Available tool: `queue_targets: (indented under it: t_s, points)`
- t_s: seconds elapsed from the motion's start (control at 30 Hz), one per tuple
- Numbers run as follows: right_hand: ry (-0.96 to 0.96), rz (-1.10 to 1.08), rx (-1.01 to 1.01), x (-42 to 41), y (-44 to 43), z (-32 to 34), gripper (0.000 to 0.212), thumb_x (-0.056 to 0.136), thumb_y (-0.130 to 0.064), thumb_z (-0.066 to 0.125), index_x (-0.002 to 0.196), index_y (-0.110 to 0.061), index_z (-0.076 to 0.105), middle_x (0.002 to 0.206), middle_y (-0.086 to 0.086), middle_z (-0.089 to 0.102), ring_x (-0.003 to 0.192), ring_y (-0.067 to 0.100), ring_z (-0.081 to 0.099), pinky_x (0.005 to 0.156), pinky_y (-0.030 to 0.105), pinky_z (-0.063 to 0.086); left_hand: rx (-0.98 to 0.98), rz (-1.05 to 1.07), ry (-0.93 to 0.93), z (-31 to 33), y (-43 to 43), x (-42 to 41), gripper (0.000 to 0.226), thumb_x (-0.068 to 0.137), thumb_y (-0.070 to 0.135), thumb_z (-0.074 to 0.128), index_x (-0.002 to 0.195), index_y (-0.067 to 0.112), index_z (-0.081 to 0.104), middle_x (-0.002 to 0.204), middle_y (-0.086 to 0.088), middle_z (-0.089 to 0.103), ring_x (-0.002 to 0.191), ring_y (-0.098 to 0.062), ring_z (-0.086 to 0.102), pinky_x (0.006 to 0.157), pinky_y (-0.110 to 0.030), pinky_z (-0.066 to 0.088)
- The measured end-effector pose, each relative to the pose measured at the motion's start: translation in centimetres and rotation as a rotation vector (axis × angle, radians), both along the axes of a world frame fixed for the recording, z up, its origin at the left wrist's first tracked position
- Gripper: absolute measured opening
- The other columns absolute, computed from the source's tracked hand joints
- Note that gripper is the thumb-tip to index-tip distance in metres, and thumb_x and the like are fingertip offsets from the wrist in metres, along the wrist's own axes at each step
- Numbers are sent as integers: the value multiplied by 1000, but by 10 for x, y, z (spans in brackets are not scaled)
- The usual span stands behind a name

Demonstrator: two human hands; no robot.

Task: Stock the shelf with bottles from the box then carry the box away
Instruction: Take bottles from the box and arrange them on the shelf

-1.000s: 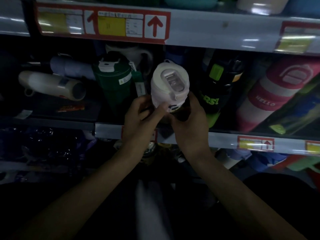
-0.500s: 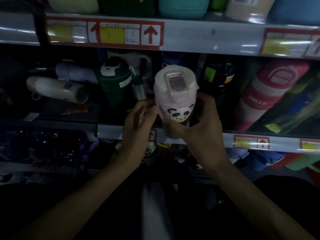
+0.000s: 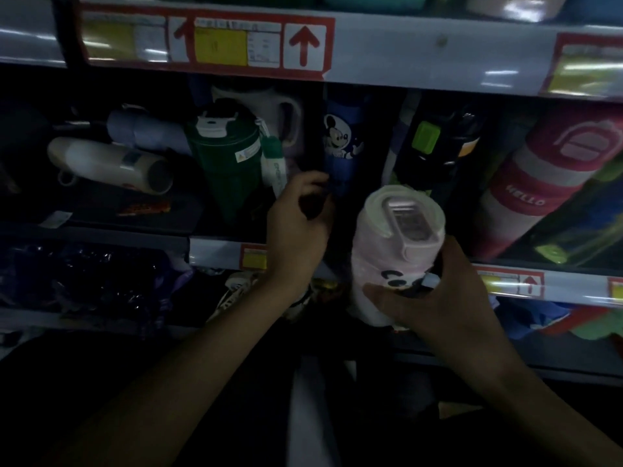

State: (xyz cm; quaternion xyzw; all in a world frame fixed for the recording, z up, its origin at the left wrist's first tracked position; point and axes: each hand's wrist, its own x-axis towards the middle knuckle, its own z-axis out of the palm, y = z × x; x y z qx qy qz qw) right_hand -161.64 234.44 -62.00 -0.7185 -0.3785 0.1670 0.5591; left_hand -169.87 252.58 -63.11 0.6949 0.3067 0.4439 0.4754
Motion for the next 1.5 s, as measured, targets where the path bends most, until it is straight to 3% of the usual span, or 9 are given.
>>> queue_targets:
  t_s: [0.07, 0.13, 0.27, 0.43, 0.6, 0.77, 0.97, 1.17, 1.5]
  points:
    - [-1, -19, -38, 2, -6, -4, 73, 61, -19, 95, 124, -28, 59, 114, -12, 73, 103, 2, 70, 89, 31, 59, 41, 68, 11, -4, 7, 11, 35, 92, 21, 73, 125, 23, 63, 106, 12, 67, 101, 1, 62, 83, -6, 44]
    - [10, -28, -60, 3, -12, -6, 75, 60, -15, 96, 124, -28, 60, 110, -15, 74, 99, -1, 71, 85, 25, 60, 60, 114, 9, -5, 12, 23, 44, 91, 25, 75, 132, 23, 59, 113, 11, 65, 105, -2, 59, 86, -8, 46]
    - [51, -13, -94, 5, -18, -8, 73, 61, -5, 94, 118, -35, 58, 99, -33, 71, 89, -11, 69, 68, 5, 51, 34, 146, 27, -9, 24, 47, 64, 86, 25, 78, 143, 18, 52, 130, 2, 62, 111, -9, 60, 93, -34, 57]
    - [50, -4, -111, 4, -17, -12, 74, 58, -11, 94, 112, -45, 55, 99, -39, 68, 92, -14, 66, 69, 5, 51, 33, 152, 59, -8, 31, 67, 72, 83, 23, 79, 147, 16, 48, 132, -4, 65, 118, -16, 61, 94, -28, 52]
    - [27, -11, -103, 3, -14, -15, 76, 58, -8, 95, 112, -42, 55, 100, -39, 68, 92, -15, 66, 69, 4, 50, 10, 184, 58, -7, 32, 76, 66, 87, 24, 74, 147, 18, 47, 131, -1, 67, 116, -17, 64, 88, -22, 48]
    - [12, -12, -98, 2, -13, -15, 74, 59, -6, 94, 110, -41, 55, 97, -40, 68, 91, -16, 66, 68, 2, 49, -18, 197, 63, -7, 36, 83, 78, 87, 29, 74, 153, 15, 35, 139, -5, 62, 121, -23, 63, 96, -37, 54]
    - [33, -30, -92, 2, -14, -18, 71, 55, -13, 95, 109, -40, 57, 101, -32, 70, 91, -10, 68, 70, 8, 52, 13, 256, 126, -10, 37, 89, 69, 83, 32, 77, 144, 20, 48, 129, -1, 68, 113, -22, 66, 89, -39, 57]
    - [30, -25, -86, 0, -12, -17, 71, 56, -8, 95, 110, -38, 59, 100, -33, 71, 91, -11, 68, 69, 5, 50, 15, 354, 123, -10, 33, 86, 70, 84, 34, 73, 147, 21, 44, 130, -3, 67, 115, -27, 65, 89, -43, 56]
    - [28, -27, -98, -1, -12, -14, 73, 56, -11, 95, 112, -39, 58, 102, -34, 69, 91, -12, 67, 70, 5, 51, -3, 448, 129, -4, 33, 83, 68, 85, 29, 75, 146, 20, 45, 131, -3, 66, 116, -27, 62, 81, -37, 49]
